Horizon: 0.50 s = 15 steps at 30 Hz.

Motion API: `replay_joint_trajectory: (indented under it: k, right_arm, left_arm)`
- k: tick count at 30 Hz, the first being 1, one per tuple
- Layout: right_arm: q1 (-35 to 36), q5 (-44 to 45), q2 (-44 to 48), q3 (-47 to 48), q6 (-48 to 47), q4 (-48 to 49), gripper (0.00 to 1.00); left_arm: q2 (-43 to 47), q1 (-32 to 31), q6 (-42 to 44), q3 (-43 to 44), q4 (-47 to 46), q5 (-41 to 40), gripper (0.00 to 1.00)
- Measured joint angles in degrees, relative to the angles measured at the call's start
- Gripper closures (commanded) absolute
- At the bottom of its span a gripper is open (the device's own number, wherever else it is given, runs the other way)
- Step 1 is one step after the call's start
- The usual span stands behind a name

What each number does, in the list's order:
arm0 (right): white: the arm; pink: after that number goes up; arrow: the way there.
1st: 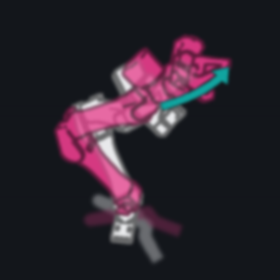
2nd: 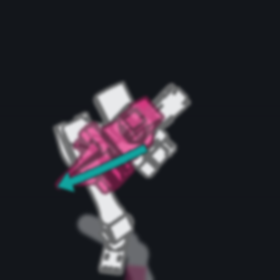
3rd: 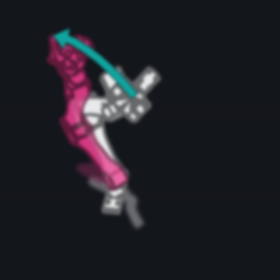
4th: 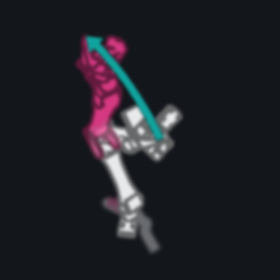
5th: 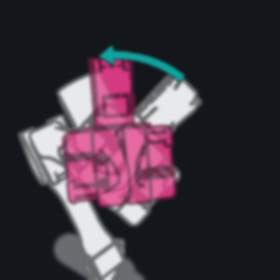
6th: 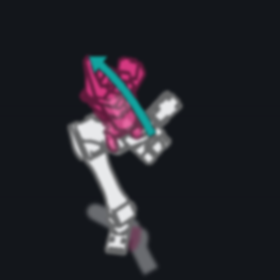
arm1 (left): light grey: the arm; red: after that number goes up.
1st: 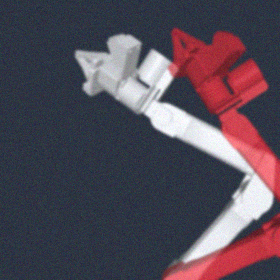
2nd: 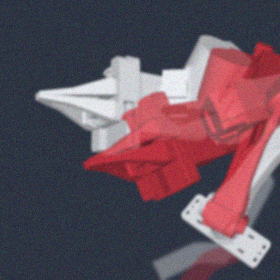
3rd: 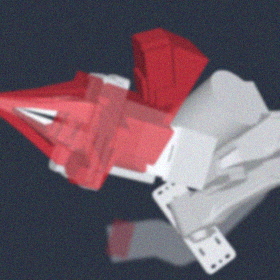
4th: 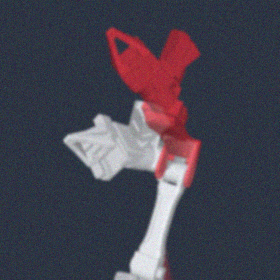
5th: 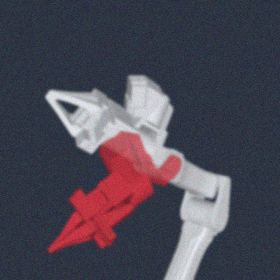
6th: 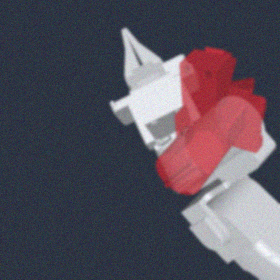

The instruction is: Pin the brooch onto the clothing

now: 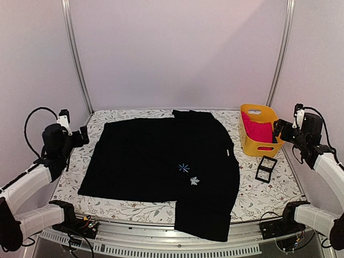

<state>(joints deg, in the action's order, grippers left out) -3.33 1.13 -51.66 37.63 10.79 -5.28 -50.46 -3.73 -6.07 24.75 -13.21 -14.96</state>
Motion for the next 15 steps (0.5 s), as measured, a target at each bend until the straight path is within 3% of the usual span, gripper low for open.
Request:
replay_joint_trajectory:
  k: [7, 15]
  right_arm:
    - [0.0, 0.6, 12.3, -14.4, 1.1, 6.7, 0.01]
    - [0.0, 3.4, 21.0, -20.3, 3.3, 13.9, 0.01]
  left_arm:
    - [4.3, 2.9, -0.5, -3.4, -2.1, -1.4, 0.00]
    - [2.2, 5.0, -1.1, -4.0, -2.6, -1.2, 0.00]
